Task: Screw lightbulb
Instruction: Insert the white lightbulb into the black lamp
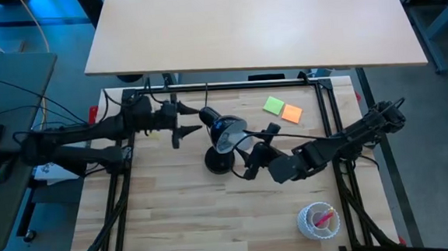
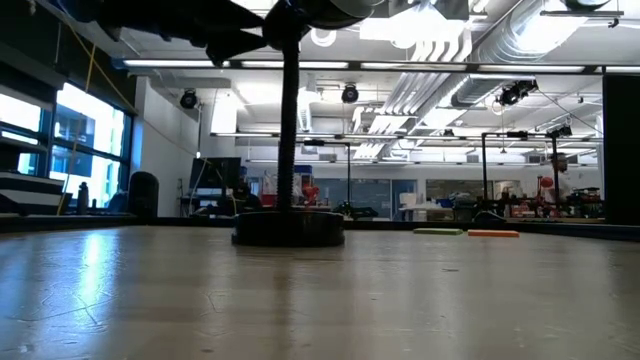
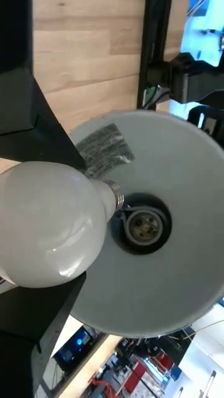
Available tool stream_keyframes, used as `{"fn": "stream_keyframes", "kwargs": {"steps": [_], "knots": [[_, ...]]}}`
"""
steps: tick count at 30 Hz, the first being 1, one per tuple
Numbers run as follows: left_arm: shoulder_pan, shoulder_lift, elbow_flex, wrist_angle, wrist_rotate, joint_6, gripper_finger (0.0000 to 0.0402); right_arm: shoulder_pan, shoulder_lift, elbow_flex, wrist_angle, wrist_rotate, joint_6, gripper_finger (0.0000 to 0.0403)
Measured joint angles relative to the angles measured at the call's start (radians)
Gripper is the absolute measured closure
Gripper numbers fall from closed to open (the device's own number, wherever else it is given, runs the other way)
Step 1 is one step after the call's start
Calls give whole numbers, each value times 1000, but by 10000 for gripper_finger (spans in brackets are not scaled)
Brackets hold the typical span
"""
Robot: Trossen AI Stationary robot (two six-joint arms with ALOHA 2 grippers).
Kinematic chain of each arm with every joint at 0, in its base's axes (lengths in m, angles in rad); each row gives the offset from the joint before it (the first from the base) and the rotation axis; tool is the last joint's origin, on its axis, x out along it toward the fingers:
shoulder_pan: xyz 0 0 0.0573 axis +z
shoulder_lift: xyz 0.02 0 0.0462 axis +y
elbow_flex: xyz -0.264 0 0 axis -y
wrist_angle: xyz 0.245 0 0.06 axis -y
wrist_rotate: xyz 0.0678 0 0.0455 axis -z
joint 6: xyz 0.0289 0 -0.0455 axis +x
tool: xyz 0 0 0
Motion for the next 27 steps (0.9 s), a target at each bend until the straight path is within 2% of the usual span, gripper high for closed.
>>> {"fn": "stream_keyframes", "kwargs": {"steps": [3, 8, 12, 18, 22, 27], "knots": [[59, 4, -1, 28, 132, -38, 153, 0, 0, 0, 27, 0, -1, 148], [98, 49, -1, 102, 167, -51, 153, -21, 0, 0, 84, -2, 4, 148], [97, 97, -1, 188, 246, -77, 153, -51, 1, 0, 93, -2, 43, 148], [64, 136, -1, 224, 245, -82, 153, -78, 6, 0, 136, -46, -10, 148], [35, 138, -1, 236, 242, -94, 153, -78, 7, 0, 141, -2, -49, 148], [-7, 139, -3, 250, 225, -104, 153, -76, 7, -1, 132, 3, -74, 148]]}}
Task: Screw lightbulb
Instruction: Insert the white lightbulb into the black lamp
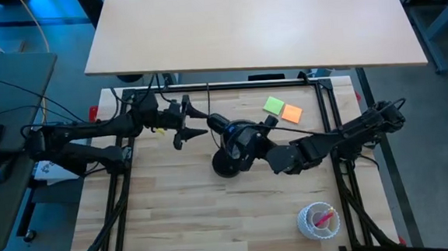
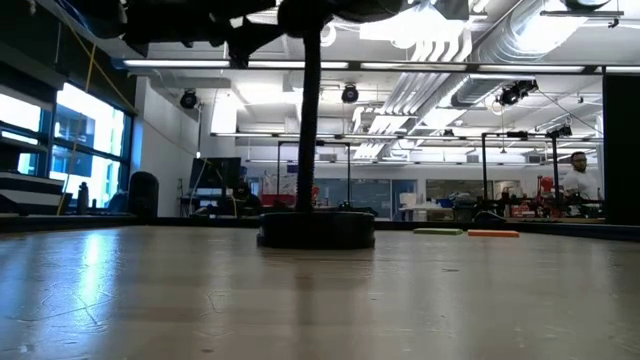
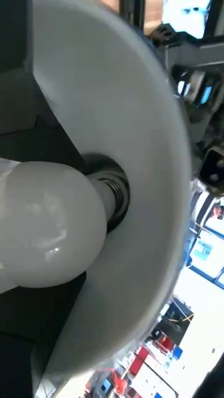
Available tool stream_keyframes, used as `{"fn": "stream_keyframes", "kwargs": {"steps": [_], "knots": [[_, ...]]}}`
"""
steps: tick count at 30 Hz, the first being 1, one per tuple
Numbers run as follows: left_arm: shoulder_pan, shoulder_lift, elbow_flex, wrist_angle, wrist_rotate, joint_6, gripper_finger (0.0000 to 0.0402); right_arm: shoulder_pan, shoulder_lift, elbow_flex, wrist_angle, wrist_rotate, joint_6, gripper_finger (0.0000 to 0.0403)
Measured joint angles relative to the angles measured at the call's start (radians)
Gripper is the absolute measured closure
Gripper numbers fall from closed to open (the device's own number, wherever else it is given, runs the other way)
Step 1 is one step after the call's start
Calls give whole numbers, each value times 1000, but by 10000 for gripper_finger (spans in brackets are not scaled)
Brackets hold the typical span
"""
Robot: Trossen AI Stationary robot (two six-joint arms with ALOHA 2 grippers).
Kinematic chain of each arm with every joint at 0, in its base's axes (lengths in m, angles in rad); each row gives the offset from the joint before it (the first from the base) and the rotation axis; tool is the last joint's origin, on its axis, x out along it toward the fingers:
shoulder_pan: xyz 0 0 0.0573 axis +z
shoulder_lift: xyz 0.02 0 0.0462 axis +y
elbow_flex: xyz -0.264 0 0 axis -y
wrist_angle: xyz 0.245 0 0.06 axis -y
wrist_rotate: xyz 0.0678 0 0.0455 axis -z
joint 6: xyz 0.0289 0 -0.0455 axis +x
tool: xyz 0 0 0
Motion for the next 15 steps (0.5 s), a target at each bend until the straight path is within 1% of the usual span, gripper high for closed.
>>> {"fn": "stream_keyframes", "kwargs": {"steps": [3, 5, 7, 10, 12, 15], "knots": [[-37, -1, 0, 9, -49, -7, 153, 1, 0, 0, -15, 0, -9, 148], [-62, -1, -1, 7, -111, -6, 153, 5, 0, 0, -20, 2, -40, 148], [-85, 0, -1, 12, -147, -6, 153, 16, -1, 0, -21, 7, -55, 148], [-116, 0, -1, 33, -171, -6, 153, 27, -2, 0, -19, 11, -57, 148], [-137, 0, -2, 49, -192, -7, 153, 31, -2, 0, -20, 9, -23, 148], [-170, -1, -2, 56, -280, -3, 153, 31, -2, 0, -20, 2, 93, 148]]}}
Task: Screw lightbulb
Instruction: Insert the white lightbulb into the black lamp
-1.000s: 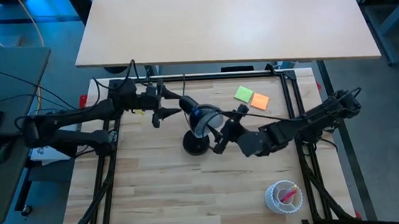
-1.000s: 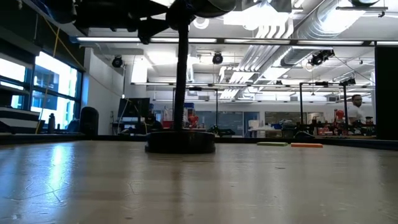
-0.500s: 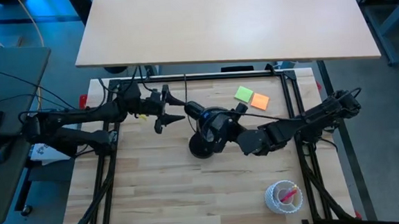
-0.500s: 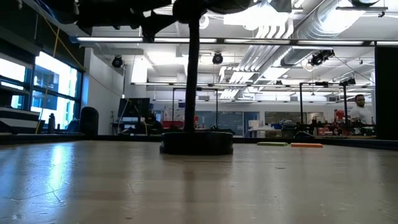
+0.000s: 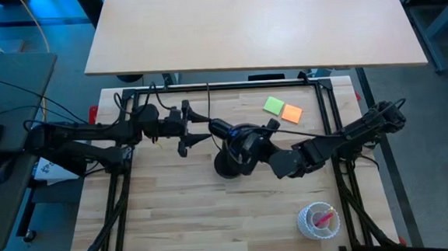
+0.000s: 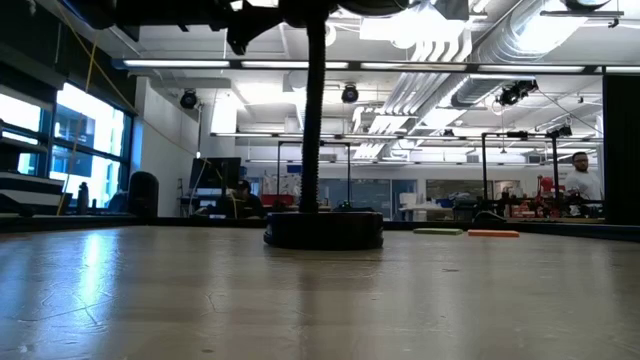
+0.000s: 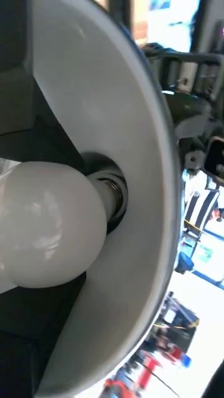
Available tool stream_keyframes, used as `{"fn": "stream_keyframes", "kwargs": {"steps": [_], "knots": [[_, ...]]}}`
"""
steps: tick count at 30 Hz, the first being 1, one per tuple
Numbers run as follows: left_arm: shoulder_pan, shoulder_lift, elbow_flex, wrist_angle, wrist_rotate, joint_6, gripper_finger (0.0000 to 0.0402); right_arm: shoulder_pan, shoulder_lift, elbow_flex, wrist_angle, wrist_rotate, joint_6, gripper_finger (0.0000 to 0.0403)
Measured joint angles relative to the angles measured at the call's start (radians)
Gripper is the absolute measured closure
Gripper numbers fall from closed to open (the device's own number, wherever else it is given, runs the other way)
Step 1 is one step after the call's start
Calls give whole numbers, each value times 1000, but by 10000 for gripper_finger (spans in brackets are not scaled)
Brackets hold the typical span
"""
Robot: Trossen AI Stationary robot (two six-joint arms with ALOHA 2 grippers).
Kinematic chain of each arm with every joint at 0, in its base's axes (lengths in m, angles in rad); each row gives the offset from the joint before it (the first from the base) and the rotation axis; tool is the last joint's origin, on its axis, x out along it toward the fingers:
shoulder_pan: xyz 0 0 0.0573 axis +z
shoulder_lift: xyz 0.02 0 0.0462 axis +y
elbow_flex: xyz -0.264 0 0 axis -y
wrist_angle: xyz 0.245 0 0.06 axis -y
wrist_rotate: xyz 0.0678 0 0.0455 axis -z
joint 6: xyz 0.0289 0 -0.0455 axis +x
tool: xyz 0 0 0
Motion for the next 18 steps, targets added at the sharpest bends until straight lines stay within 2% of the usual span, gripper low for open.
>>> {"fn": "stream_keyframes", "kwargs": {"steps": [12, 18], "knots": [[-129, -2, 1, 0, -190, 141, 153, -6, -7, 0, -5, -51, 328, 148], [-147, -2, 5, 0, -202, 184, 153, -6, -36, -1, -14, -84, 466, 148]]}}
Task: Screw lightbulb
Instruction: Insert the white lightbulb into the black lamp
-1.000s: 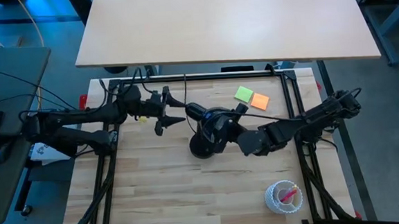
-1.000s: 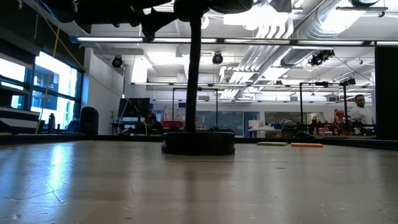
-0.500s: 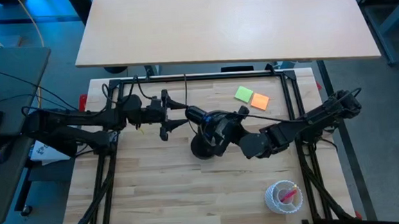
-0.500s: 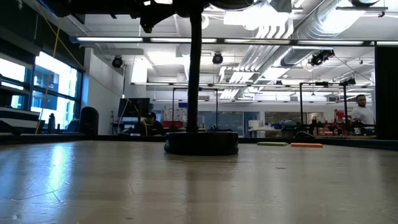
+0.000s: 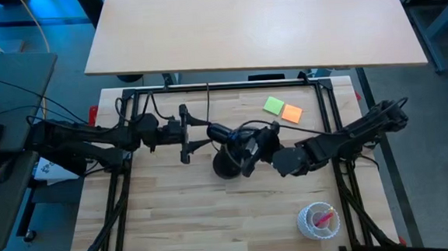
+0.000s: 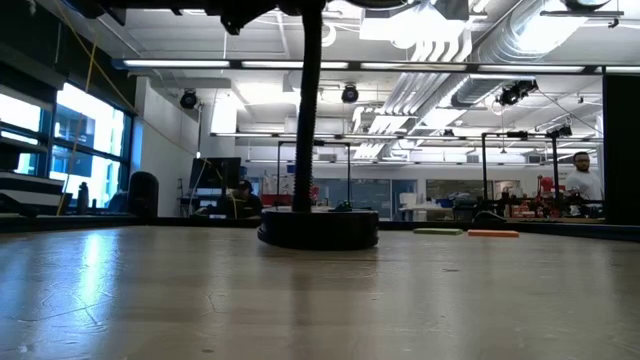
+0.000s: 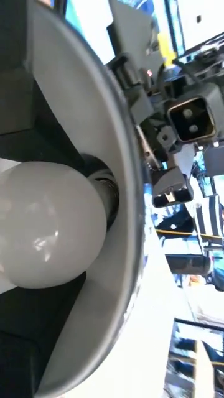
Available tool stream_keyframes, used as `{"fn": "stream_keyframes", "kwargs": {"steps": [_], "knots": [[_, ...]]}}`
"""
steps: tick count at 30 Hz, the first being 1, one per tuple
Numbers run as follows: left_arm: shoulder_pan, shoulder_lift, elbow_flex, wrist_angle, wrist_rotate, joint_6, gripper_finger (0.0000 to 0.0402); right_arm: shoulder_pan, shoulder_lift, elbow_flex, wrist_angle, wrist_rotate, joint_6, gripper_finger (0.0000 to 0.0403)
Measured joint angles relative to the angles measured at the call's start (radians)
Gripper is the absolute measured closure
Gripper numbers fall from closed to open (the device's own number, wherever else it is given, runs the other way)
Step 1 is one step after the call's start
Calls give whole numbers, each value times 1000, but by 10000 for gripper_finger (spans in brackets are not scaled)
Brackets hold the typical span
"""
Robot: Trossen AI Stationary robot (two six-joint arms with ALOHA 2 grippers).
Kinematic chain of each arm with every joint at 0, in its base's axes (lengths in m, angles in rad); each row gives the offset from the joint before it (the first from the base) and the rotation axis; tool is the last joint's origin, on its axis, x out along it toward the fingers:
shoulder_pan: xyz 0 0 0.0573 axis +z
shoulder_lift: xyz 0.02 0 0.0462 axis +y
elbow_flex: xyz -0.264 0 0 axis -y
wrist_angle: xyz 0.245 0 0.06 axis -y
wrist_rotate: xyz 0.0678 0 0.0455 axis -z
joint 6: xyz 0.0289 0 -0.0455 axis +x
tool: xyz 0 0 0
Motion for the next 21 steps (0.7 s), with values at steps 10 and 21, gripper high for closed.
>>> {"fn": "stream_keyframes", "kwargs": {"steps": [10, 21], "knots": [[13, 3, -1, -29, 7, 51, 153, -67, -54, -1, -31, -147, 208, 134], [13, 2, -1, -58, -8, 70, 153, -106, -52, 2, -27, -202, 234, 127]]}}
